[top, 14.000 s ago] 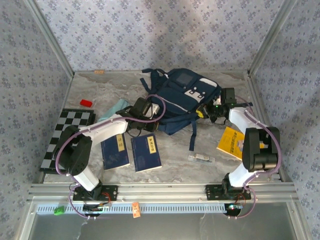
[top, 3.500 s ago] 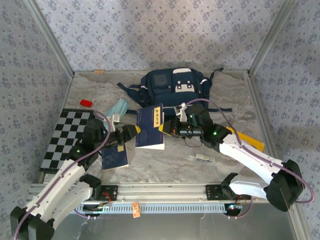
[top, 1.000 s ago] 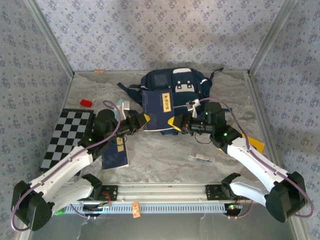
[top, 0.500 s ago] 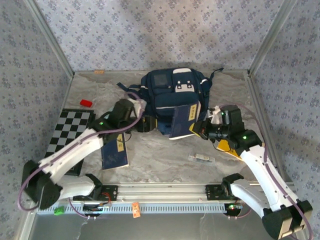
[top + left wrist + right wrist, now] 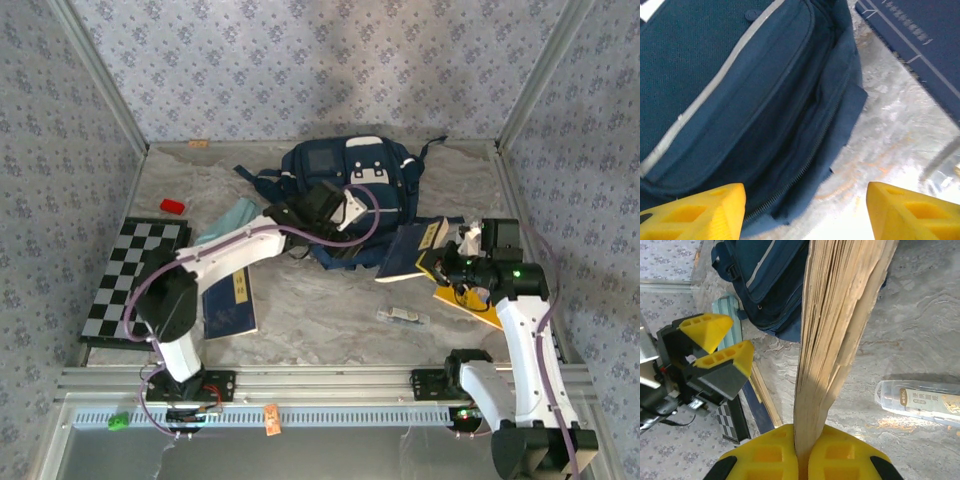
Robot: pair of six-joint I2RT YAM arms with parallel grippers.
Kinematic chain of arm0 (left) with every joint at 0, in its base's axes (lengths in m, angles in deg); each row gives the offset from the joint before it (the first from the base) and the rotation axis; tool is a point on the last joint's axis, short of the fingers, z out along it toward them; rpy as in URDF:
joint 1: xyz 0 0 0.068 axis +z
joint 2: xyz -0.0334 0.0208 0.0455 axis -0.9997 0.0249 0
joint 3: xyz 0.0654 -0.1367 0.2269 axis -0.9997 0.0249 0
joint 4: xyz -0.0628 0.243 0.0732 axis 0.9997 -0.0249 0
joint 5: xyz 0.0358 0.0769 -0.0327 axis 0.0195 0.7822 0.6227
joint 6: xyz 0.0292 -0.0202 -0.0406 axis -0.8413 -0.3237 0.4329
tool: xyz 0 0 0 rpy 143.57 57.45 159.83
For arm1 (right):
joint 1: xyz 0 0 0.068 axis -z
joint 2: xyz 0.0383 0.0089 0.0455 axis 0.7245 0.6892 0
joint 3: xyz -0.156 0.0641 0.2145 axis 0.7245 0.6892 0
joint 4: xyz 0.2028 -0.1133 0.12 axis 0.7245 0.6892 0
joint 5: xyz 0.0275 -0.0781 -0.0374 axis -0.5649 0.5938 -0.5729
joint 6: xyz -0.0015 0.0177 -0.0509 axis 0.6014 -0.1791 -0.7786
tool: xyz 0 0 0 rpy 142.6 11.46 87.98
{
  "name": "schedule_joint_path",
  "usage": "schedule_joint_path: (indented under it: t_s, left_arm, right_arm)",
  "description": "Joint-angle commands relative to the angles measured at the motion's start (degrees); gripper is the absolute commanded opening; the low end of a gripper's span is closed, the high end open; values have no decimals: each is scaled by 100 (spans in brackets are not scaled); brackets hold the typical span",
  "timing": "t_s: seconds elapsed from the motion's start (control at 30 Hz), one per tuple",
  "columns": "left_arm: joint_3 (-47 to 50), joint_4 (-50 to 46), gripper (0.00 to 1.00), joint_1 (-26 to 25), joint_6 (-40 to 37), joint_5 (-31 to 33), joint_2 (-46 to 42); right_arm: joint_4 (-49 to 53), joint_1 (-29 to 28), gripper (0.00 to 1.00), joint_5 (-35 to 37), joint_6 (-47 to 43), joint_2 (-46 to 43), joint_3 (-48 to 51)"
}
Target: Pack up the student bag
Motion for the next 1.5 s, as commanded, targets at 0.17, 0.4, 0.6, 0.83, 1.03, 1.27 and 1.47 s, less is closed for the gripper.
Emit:
schedule_joint_path:
  t_s: [0.17,0.4,0.6,0.83,1.03,1.27,1.47]
  left_arm:
    - [-1557,-684,65,9,-1147,432,1471]
    - [-2493,-967,67,142,-1211,193,2358]
    - [-3087,-1166,67,282,-1013,-27,2904]
    - [-3415,-1229,41,407,-796,-161,3066]
    - [-3570,-1446,19,439,-785,-207,2981]
    - [-3714,-1553,3,438,-735,-135,2595]
    - [-3823,-1576,0,432,-758,-32,2175]
  right_arm:
    - [115,366,0,-505,-262,228,-325]
    - [-36,395,0,-594,-214,322,-317]
    - [-266,404,0,-630,-86,387,-255]
    - [-229,410,0,-715,-121,406,-239]
    - [-200,441,0,-764,-139,412,-281]
    - [110,537,0,-765,-262,389,-467]
    - [343,612,0,-770,-464,324,-615]
